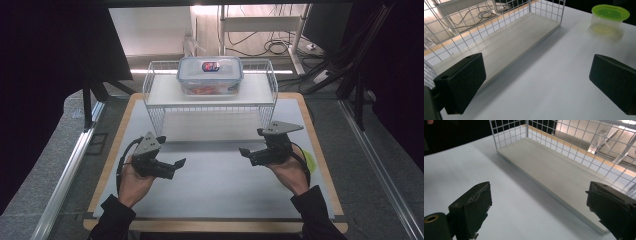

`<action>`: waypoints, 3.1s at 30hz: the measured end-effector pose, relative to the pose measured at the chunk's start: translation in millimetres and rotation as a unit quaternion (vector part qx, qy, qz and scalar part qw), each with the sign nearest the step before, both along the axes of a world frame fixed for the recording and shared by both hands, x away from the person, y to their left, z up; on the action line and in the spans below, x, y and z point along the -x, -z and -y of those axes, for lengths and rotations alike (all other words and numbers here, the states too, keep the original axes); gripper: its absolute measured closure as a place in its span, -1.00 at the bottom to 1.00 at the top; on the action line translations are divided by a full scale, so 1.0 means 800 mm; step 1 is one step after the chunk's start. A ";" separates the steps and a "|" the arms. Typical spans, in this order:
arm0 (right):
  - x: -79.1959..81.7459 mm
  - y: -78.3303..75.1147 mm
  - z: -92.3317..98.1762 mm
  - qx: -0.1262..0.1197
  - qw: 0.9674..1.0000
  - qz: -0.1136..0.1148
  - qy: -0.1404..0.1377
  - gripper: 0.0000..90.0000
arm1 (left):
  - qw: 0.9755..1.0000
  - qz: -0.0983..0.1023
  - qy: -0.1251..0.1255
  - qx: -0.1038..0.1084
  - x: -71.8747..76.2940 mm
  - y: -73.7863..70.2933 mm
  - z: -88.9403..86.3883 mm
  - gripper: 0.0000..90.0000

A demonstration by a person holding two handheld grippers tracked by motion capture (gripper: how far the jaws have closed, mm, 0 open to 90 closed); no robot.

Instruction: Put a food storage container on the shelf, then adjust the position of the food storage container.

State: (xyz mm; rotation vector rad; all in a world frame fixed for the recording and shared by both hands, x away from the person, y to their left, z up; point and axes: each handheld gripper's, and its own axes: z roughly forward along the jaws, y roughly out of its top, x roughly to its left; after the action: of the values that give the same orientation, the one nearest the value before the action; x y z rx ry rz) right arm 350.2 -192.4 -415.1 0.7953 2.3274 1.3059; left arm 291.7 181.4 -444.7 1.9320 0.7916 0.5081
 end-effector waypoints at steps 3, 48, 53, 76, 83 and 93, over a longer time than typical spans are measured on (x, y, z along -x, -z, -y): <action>0.008 0.008 0.006 -0.001 1.000 -0.001 0.002 -0.88 | 1.000 0.002 0.002 0.008 0.007 0.014 0.000 -0.96; 0.036 0.065 0.064 0.046 0.995 -0.055 0.076 0.20 | 0.999 -0.028 -0.005 -0.047 0.044 0.086 -0.005 -0.95; 0.032 0.060 0.083 0.046 0.993 -0.058 0.095 0.60 | 0.999 -0.024 -0.004 -0.047 0.045 0.085 -0.005 -0.94; 0.021 0.058 0.213 0.026 0.960 -0.061 0.272 1.00 | 0.999 -0.026 -0.010 -0.046 0.044 0.086 -0.005 -0.94; 0.021 0.063 0.219 0.042 0.956 -0.064 0.284 1.00 | 0.998 -0.028 -0.009 -0.048 0.044 0.086 -0.005 -0.95; 0.018 0.074 0.216 0.053 0.955 -0.092 0.277 1.00 | 0.998 -0.029 -0.004 -0.055 0.044 0.087 -0.002 -0.95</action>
State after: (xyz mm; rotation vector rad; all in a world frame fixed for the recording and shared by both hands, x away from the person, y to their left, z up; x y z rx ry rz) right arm 335.7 -365.2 -473.9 1.4507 2.0529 0.8839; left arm 256.2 183.1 -514.6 2.0545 0.8242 0.5117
